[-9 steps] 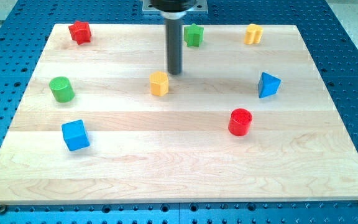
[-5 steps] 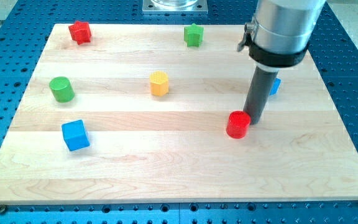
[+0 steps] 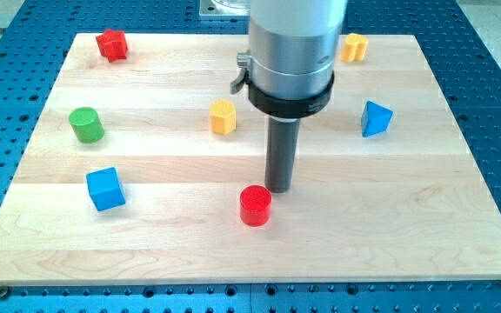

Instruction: Slide the red circle slightly towards the bottom left

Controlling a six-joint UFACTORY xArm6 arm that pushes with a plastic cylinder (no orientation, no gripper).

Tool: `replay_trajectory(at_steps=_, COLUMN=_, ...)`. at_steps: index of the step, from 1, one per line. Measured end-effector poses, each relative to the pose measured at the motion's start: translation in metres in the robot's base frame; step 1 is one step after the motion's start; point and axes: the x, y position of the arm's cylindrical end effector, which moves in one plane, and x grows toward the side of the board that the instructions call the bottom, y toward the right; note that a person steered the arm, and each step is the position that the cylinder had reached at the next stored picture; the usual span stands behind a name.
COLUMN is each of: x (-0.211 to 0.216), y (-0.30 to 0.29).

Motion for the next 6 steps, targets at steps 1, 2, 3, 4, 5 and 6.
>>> replay_trajectory(at_steps=1, x=0.014, y=0.000)
replay_trajectory(at_steps=2, x=0.029, y=0.005)
replay_trajectory(at_steps=3, x=0.029, y=-0.008)
replay_trajectory(at_steps=4, x=0.009, y=0.000)
replay_trajectory(at_steps=5, x=0.016, y=-0.022)
replay_trajectory(at_steps=6, x=0.004, y=-0.022)
